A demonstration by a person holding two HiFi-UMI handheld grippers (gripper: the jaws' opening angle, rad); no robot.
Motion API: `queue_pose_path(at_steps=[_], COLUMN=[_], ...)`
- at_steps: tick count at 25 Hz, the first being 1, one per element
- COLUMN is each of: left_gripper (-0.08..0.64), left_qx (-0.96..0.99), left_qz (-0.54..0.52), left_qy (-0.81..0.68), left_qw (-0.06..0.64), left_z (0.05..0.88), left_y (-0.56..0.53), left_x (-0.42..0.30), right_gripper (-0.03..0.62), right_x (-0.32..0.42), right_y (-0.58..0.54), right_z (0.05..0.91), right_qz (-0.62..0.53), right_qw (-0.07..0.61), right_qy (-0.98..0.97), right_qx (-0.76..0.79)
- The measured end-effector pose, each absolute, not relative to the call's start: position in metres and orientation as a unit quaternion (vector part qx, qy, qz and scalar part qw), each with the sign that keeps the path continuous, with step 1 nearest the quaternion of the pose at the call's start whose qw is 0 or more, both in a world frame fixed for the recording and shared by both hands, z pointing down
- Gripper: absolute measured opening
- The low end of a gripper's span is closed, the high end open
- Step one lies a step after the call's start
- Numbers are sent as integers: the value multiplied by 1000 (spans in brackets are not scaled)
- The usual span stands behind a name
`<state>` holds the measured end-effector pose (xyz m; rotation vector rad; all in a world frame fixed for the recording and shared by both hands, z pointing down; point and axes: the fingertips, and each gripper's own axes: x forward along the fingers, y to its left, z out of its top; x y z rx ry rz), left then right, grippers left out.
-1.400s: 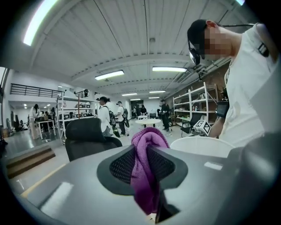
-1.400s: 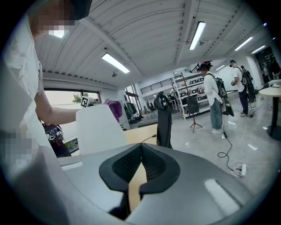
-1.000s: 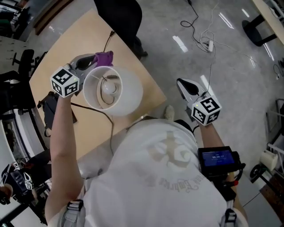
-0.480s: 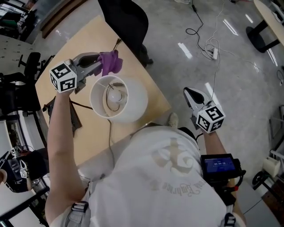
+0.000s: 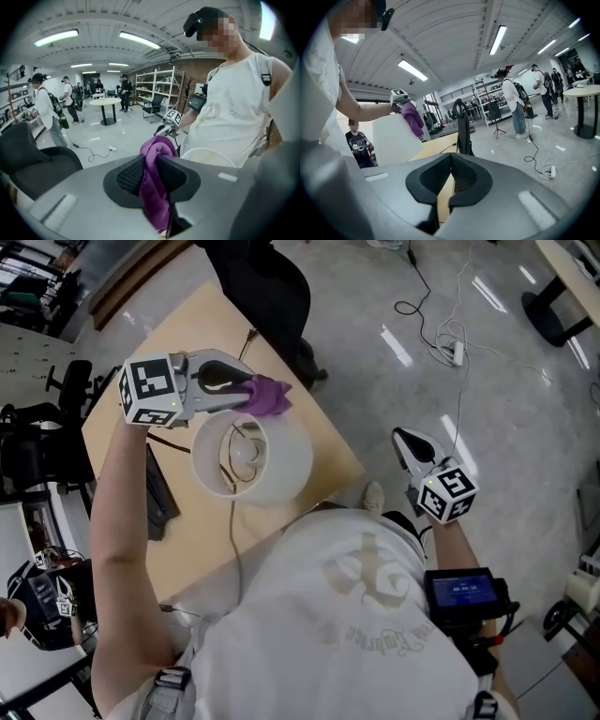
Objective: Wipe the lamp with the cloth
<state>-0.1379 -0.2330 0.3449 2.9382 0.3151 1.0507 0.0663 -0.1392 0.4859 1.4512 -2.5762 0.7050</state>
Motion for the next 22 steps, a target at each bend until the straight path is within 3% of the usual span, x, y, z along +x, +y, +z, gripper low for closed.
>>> queue_pose_path(at_steps=[16,22], left_gripper=[85,84], left_qx=[837,837], left_qz=[509,505], left_qy=[184,202], left_qw=[82,62], left_z=[488,459], left_y=[-272,-267], left_x=[-127,-116], right_gripper=[14,14], right_x=[104,113], right_y=[-129,-122], right_z=[507,509], right_qz=[257,259], right_qw=[45,38], right_qy=[-809,-804], right_qx=[526,533])
